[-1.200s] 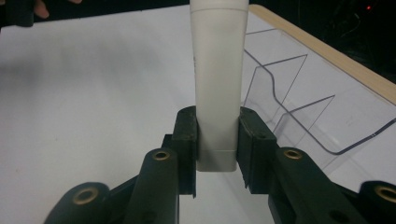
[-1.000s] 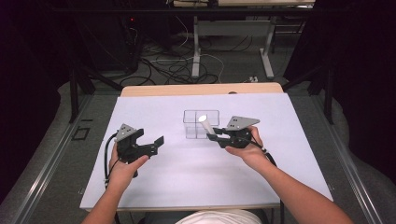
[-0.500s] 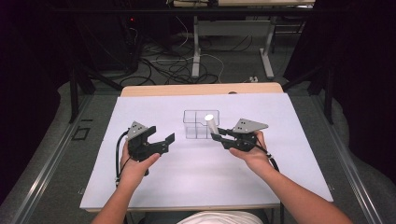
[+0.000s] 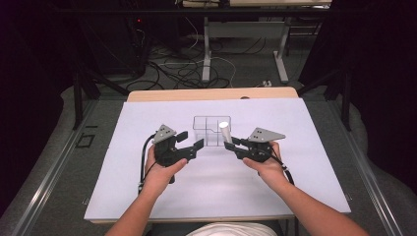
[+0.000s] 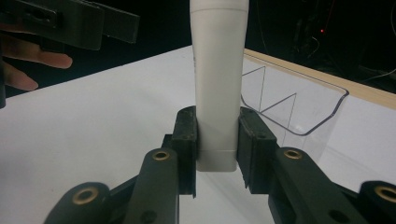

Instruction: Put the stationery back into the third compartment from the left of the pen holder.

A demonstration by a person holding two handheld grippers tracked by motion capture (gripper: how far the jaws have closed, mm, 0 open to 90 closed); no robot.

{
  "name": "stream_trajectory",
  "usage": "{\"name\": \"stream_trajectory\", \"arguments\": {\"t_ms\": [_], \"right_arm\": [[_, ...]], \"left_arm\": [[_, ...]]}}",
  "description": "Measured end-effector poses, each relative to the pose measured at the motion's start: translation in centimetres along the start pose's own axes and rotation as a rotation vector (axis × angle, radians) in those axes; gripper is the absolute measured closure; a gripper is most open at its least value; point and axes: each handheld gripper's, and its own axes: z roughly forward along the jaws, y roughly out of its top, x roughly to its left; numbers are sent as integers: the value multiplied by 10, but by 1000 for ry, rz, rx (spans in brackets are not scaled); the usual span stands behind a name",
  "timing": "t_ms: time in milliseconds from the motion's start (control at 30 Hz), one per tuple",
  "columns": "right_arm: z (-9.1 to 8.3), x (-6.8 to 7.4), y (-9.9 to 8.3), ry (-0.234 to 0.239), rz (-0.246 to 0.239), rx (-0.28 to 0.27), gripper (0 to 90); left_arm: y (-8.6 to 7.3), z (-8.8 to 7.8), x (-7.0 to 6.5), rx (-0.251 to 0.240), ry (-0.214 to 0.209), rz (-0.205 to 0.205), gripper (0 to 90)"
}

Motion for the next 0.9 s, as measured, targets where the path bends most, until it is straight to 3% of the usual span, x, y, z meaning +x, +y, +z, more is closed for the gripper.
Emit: {"name": "stream_trajectory", "arguments": {"t_ms": [100, 267, 300, 333, 433, 633, 733, 900], "right_arm": [[0, 2, -3, 0, -2, 4, 707], [0, 5, -3, 8, 3, -1, 707], [0, 6, -3, 12, 2, 4, 707], [1, 7, -3, 11, 2, 8, 707], [3, 10, -5, 22, -3, 11, 707], [7, 14, -7, 39, 5, 18, 707], [8, 15, -8, 48, 10, 26, 707], [11, 19, -8, 58, 17, 20, 707]], "left_arm": [[1, 8, -5, 12, -44, -15, 321], [1, 17, -9, 25, -58, -41, 368], [1, 20, -10, 33, -86, -75, 391], [1, 20, -10, 33, -86, -75, 405], [2, 25, -10, 45, -140, -98, 426], [2, 31, -12, 42, -137, -109, 456], [2, 34, -15, 29, -146, -134, 475], [2, 38, -19, 30, -149, -123, 503]]}}
